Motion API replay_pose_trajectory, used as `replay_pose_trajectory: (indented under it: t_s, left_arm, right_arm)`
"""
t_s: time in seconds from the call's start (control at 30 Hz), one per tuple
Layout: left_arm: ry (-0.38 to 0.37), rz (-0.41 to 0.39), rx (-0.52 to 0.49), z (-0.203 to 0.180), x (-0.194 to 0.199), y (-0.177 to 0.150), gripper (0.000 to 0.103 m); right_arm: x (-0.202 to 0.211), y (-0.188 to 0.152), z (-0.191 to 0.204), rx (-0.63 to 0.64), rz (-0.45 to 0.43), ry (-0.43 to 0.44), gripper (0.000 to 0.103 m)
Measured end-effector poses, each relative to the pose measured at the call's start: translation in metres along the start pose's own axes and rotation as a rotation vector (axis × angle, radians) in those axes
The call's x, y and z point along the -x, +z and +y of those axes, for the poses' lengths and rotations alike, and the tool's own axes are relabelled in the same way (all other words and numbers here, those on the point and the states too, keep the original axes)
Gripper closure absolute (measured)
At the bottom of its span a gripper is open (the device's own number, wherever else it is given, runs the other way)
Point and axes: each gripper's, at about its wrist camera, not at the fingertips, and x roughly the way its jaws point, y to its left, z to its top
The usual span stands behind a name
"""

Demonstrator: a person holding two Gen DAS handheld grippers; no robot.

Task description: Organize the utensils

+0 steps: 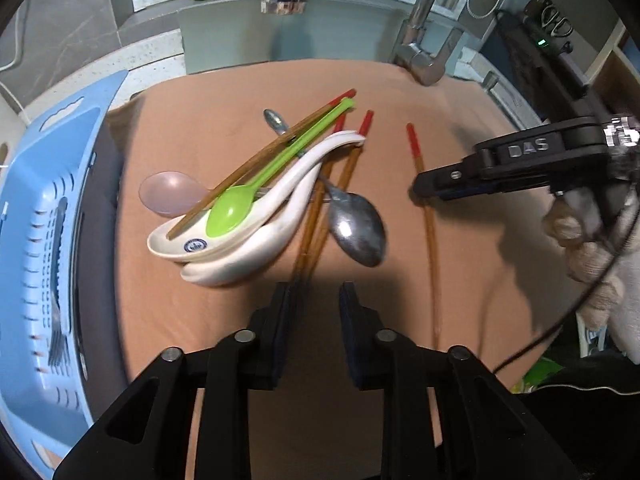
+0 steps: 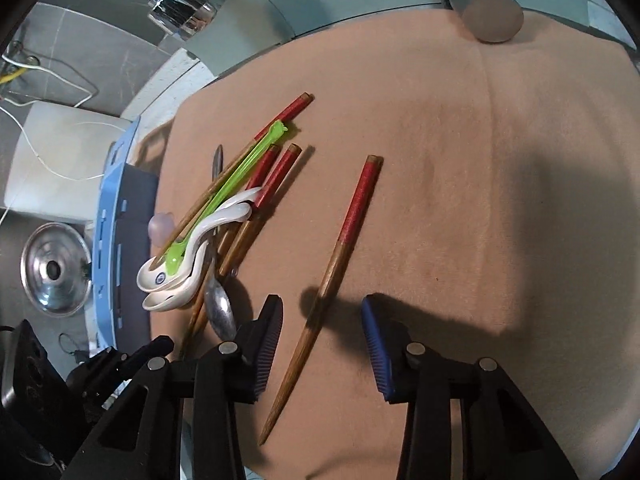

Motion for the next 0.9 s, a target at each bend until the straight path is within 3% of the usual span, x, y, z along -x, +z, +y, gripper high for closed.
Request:
replay_pose_trajectory:
  t_s: [0.2,0.27,0.33,0.43,0.7,0.73,0.77,0.9]
  left_arm:
    - [-0.047,0.044,-0.035,0.0,-0.016,-0.001,0.096]
    - [-0.086,0.053,-0.044,-0.006,-0.022,-0.006,0.096]
    - [-0.079,0.04,-0.074,-0.013,-0.021,-0.007,0.096]
    - [-0.149,0.043,-0.056,-0.019,-0.021,-0.007,0.096]
    - [-0.173,0.048,-0.132,-0.056,-0.023,-0.013,0.096]
    - [-0.173,0.047,-0.142,-0.062,-0.024,-0.013,0.096]
    - [-0.179,0.046,-0.143,-0.065,-0.024,-0.012,0.096]
    - [-0.188,0.051,-0.127,-0.072,-0.025,-0.008,0.095]
  right_arm:
    - [-0.005,0.001,0.013,0.041,-0.001,-0.097,0.071]
    - [-0.006,0.0,0.017,0.072,-0.001,-0.144,0.078]
    - [-0.006,-0.001,0.019,0.097,0.002,-0.165,0.08]
    - [-0.005,-0.001,0.02,0.118,0.008,-0.179,0.082]
    - [0.004,-0.001,0.017,0.169,0.011,-0.232,0.087]
    - [0.006,0.0,0.013,0.174,0.009,-0.272,0.097]
    - [0.007,0.0,0.008,0.172,0.014,-0.288,0.098]
    - [0.015,0.002,-0.025,0.049,0.045,-0.206,0.099]
